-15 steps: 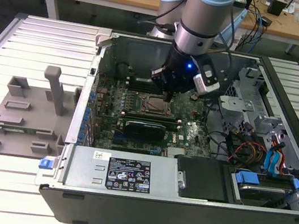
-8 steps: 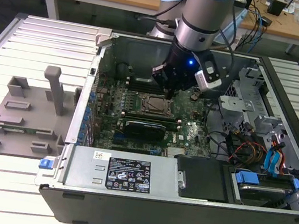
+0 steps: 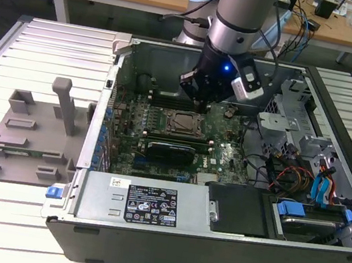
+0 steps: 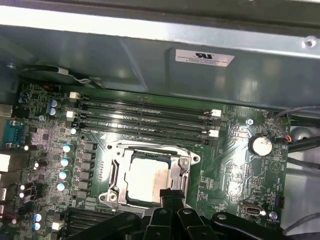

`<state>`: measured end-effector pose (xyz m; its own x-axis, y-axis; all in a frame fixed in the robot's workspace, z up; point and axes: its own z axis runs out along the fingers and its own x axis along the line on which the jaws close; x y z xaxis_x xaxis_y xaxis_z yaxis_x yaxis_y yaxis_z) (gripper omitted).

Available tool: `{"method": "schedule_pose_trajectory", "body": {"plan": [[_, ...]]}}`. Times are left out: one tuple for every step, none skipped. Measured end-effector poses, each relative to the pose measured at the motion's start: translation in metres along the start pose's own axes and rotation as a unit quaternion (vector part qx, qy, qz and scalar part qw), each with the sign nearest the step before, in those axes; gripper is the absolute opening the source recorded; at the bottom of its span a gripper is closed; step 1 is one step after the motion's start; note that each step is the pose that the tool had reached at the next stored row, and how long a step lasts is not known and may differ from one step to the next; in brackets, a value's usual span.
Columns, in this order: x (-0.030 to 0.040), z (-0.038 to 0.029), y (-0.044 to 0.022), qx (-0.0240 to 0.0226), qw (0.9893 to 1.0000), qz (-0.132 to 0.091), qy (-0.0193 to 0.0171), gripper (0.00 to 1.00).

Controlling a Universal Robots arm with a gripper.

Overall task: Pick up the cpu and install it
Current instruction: 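Install the first cpu locking lever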

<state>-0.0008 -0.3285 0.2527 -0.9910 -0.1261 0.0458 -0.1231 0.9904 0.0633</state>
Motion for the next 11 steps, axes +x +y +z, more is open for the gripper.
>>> {"method": "schedule_pose_trajectory", "body": {"plan": [[0.0001,-0.0016,0.0001,0.0000,1.0000,0.000,0.0000,0.11],[0.0001,-0.0030,0.0002,0.0000,1.0000,0.000,0.0000,0.11],[0.0002,-0.0040,0.0003,0.0000,1.0000,0.000,0.0000,0.11],[0.0002,-0.0049,0.0003,0.0000,1.0000,0.000,0.0000,0.11],[0.0003,-0.0063,0.0004,0.0000,1.0000,0.000,0.0000,0.11],[0.0004,-0.0082,0.0005,0.0000,1.0000,0.000,0.0000,0.11],[0.0005,-0.0105,0.0007,0.0000,1.0000,0.000,0.0000,0.11],[0.0006,-0.0136,0.0009,0.0000,1.0000,0.000,0.0000,0.11],[0.0007,-0.0156,0.0010,0.0000,1.0000,0.000,0.0000,0.11],[0.0008,-0.0172,0.0011,0.0000,1.0000,0.000,0.0000,0.11],[0.0008,-0.0182,0.0012,0.0000,1.0000,0.000,0.0000,0.11]]}}
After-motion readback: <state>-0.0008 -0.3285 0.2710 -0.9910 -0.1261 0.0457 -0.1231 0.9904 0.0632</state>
